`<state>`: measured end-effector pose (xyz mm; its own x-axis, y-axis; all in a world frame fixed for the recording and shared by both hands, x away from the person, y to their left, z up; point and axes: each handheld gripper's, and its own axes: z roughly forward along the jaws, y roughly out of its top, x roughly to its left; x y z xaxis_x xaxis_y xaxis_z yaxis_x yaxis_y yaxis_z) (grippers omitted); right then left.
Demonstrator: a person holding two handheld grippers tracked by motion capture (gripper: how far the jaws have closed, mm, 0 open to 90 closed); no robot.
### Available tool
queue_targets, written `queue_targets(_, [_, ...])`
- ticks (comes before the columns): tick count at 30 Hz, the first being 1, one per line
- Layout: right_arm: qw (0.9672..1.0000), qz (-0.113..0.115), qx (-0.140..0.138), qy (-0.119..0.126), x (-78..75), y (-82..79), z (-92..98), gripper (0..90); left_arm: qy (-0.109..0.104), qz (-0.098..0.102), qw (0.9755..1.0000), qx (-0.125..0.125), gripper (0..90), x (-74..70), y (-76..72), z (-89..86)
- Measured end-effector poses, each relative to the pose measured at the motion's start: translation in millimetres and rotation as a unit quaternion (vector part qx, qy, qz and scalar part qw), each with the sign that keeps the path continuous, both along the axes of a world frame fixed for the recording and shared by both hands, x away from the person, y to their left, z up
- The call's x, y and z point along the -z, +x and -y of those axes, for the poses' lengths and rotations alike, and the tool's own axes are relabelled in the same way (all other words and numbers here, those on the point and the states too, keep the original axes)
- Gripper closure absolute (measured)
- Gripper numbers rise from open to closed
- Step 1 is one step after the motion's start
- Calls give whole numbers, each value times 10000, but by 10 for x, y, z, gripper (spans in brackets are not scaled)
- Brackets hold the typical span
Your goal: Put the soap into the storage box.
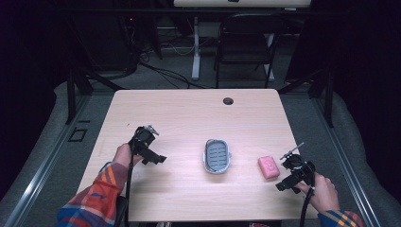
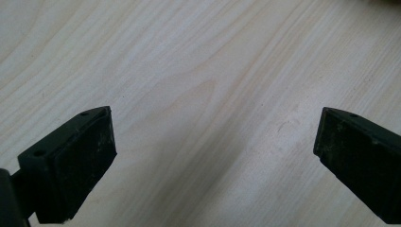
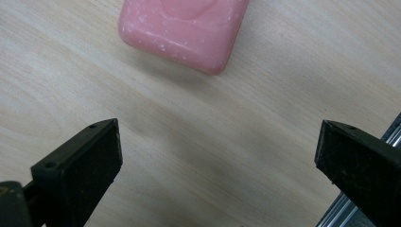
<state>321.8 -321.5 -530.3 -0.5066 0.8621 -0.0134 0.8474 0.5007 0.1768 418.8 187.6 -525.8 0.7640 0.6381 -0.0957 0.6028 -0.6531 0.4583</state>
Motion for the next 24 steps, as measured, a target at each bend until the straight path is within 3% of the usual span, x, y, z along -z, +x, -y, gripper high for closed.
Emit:
queue_targets(3, [10000, -73, -11, 32, -1, 1, 3, 10, -3, -1, 10000, -3, 0, 1, 0, 8])
queue_targets(11, [9999, -15, 73, 146, 9, -3, -29, 9, 14, 15, 10000, 19, 0, 5, 17, 21])
queue_targets(14, [9999, -84, 18, 88, -7, 12, -36, 6, 1, 12, 10000, 23, 0, 3, 16, 26])
queue_targets(24, [9991, 23, 185, 368, -46, 69, -113, 0, -34, 28, 10000, -7, 0, -5, 15, 8])
